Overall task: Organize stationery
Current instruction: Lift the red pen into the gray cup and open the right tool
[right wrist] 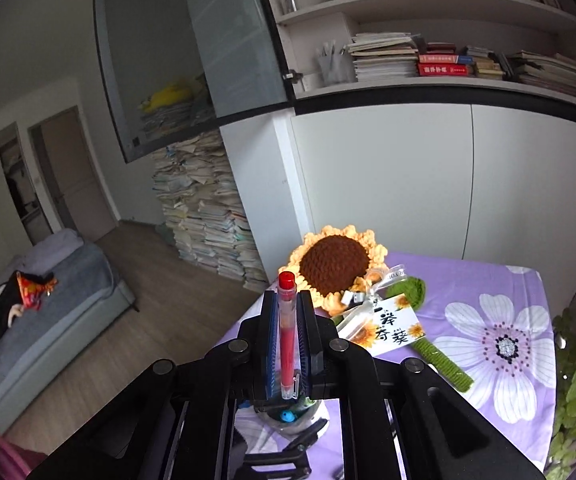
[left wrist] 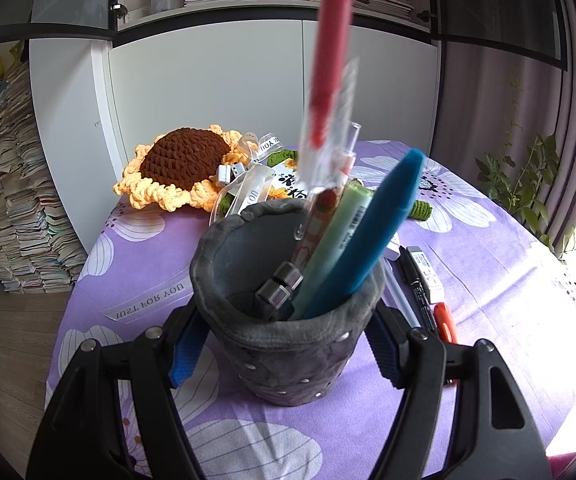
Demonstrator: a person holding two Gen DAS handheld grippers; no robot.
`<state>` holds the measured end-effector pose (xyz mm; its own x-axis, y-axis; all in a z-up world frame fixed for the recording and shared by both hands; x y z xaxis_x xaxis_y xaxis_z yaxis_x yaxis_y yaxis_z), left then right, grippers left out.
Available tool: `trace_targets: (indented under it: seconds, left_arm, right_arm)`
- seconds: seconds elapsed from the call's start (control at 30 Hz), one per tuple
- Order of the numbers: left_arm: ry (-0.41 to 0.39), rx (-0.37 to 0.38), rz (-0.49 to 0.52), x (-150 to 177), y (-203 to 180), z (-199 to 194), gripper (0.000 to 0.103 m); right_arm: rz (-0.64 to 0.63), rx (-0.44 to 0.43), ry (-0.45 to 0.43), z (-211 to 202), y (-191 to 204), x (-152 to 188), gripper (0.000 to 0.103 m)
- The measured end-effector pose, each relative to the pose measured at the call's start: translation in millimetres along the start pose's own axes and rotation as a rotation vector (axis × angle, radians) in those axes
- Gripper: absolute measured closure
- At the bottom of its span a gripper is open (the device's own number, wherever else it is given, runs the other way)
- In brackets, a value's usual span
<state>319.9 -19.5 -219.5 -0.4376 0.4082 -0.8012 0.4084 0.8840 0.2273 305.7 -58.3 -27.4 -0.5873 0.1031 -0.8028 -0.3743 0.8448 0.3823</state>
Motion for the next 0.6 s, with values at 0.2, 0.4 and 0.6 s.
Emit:
trace_targets:
  seconds: [0.2,0.4,0.6]
  left_arm:
    - [0.0,0.0,0.0,0,0,0,0.033]
    - [0.0,0.001,-0.001,0,0,1,0.033]
    - [0.0,0.001,-0.001,-1,-1,1,0.033]
  right_arm:
    - [-0.034,0.01,0.041,35,-5,17,0.093]
    - [-0.067,0.03,0.107,57,-12,37,0.093]
    - [-0.037,0.047,0.192,70,-24,56,0.093]
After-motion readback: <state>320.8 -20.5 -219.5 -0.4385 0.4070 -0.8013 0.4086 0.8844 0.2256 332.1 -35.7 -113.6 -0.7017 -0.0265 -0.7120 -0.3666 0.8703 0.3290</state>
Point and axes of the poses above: each gripper's, at about its wrist camera, not at the fingertips, and z roughly the way its jaws point, y to its left, x to its underside, the point moved 8 cm from there along z, roughly the way its jaws point, and after that the axes turned 13 degrees about z, right-handed, at the moved point
